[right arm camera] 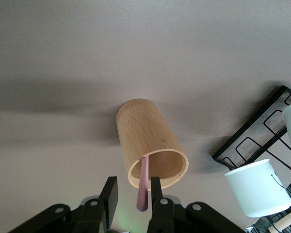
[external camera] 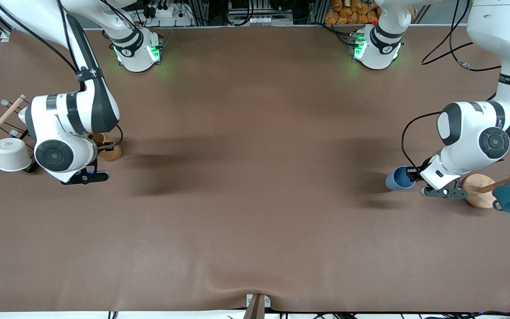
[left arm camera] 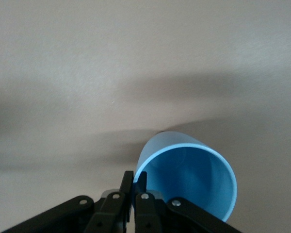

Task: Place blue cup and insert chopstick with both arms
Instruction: 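Carry the blue cup with the left gripper while the right gripper lifts the chopstick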

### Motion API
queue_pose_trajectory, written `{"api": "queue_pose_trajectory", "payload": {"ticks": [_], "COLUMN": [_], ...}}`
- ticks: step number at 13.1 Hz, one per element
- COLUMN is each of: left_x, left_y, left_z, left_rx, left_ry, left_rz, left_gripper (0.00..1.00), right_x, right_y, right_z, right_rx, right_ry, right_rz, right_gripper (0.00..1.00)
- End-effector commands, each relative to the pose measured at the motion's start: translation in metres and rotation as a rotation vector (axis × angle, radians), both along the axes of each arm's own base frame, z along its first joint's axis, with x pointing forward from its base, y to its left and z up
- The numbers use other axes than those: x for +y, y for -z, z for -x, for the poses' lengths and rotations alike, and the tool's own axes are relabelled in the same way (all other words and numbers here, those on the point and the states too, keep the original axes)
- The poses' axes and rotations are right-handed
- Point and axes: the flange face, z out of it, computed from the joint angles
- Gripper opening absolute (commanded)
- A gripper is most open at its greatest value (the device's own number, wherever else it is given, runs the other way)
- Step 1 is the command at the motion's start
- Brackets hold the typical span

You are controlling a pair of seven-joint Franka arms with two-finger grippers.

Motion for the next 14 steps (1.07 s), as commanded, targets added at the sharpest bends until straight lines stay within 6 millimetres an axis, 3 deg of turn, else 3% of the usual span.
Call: {"api": "queue_pose_trajectory", "payload": {"ticks": [1, 3, 7, 10, 14], "left_x": [-0.036, -0.085, -0.210, -0.312, -0.413], "left_y": [-0.030, -0.041, -0.050, -0.050, -0.034], "left_z": [0.000, 0.008, 0.041, 0.089, 0.158], "left_rx": [-0.039, -0.013, 0.011, 0.041, 0.049], "left_ry": [0.058, 0.122, 0.070, 0.004, -0.145], "left_rz": [0.027, 0.050, 0.103, 0.103, 0.082], "left_gripper": [0.00, 0.00, 0.00, 0.00, 0.00], "right_x": [-0.013, -0.013, -0.012, -0.012, -0.012], "right_y": [-0.012, -0.014, -0.017, -0.044, -0.103], "right_z": [0.009, 0.010, 0.009, 0.015, 0.024], "right_rx": [0.003, 0.001, -0.006, -0.011, -0.016], "right_ry": [-0.015, -0.018, -0.015, 0.005, 0.036], "right_rz": [-0.003, -0.005, -0.004, -0.016, -0.036], "right_gripper": [0.27, 0.10, 0.00, 0.00, 0.00]}}
